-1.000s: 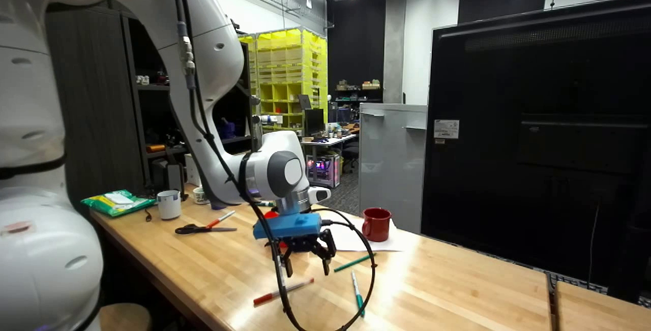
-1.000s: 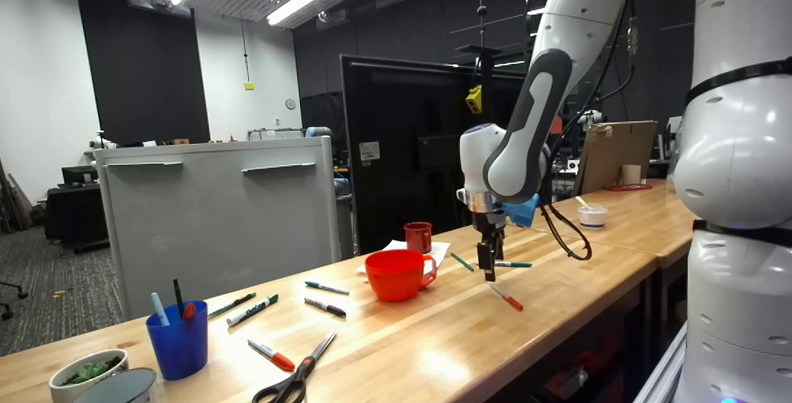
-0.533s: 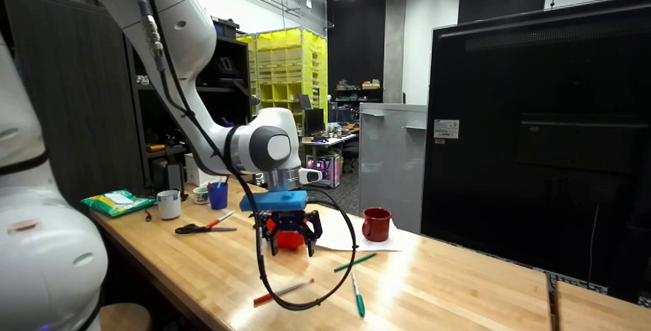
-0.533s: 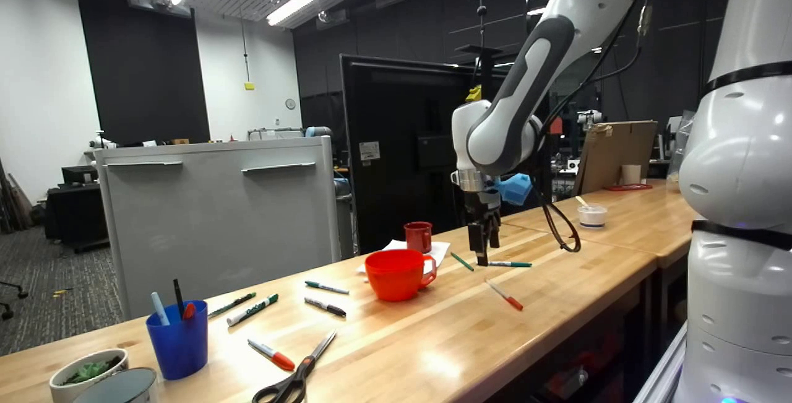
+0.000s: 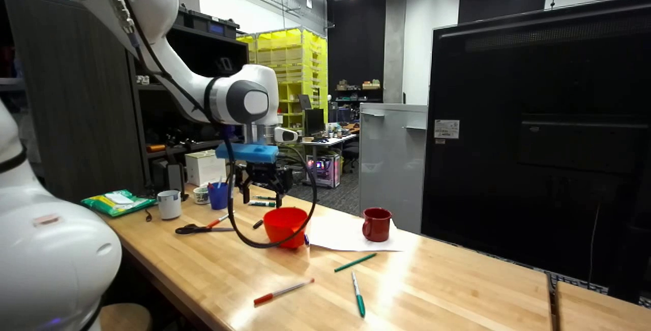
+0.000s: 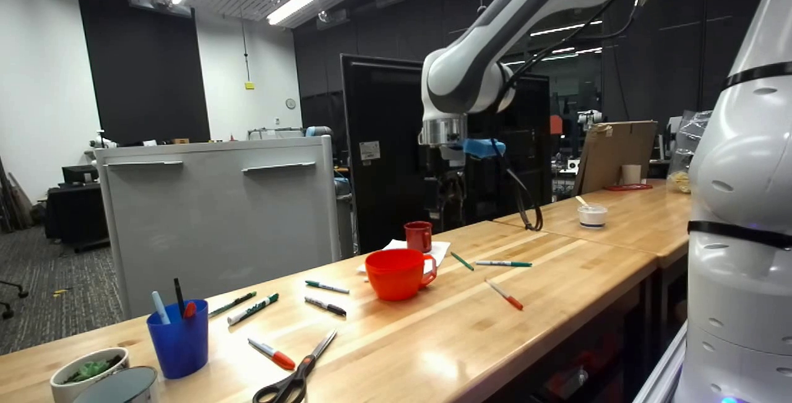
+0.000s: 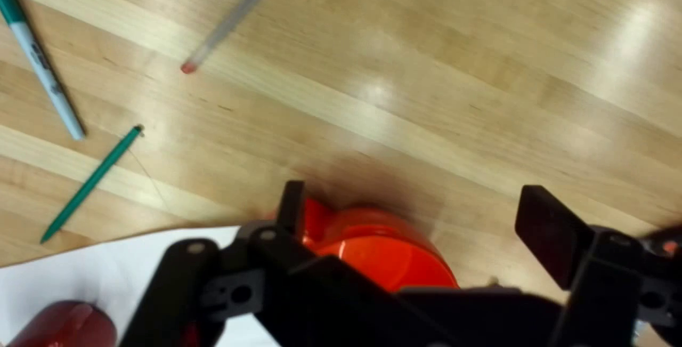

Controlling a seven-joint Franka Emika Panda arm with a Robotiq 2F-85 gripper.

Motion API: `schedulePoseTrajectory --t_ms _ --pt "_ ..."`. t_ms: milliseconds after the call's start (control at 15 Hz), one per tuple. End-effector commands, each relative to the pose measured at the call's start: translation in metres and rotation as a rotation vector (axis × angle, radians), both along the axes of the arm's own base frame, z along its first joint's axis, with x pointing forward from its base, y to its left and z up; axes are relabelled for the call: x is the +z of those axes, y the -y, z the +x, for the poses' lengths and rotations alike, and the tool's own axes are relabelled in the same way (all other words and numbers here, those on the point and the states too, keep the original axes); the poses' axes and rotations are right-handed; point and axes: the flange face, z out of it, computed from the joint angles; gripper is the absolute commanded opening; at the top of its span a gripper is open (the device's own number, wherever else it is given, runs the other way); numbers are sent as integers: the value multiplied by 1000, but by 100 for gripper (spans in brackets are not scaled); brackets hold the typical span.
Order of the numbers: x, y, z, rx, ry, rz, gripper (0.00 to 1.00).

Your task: Move one orange pen to the right

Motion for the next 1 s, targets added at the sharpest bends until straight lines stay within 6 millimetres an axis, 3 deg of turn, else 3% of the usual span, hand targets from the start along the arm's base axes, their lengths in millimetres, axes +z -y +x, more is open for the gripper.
schedulePoseTrajectory --t_ms 0,200,533,600,733,933 --pt "42 -36 25 -109 24 30 100" --pt "55 -69 55 -229 73 26 100" --pt "49 -118 97 -413 152 -105 100" --pt "52 -104 78 -352 132 -62 100" --pt "45 -115 91 -387 145 -87 100" --pt "41 -117 98 -398 142 -86 100"
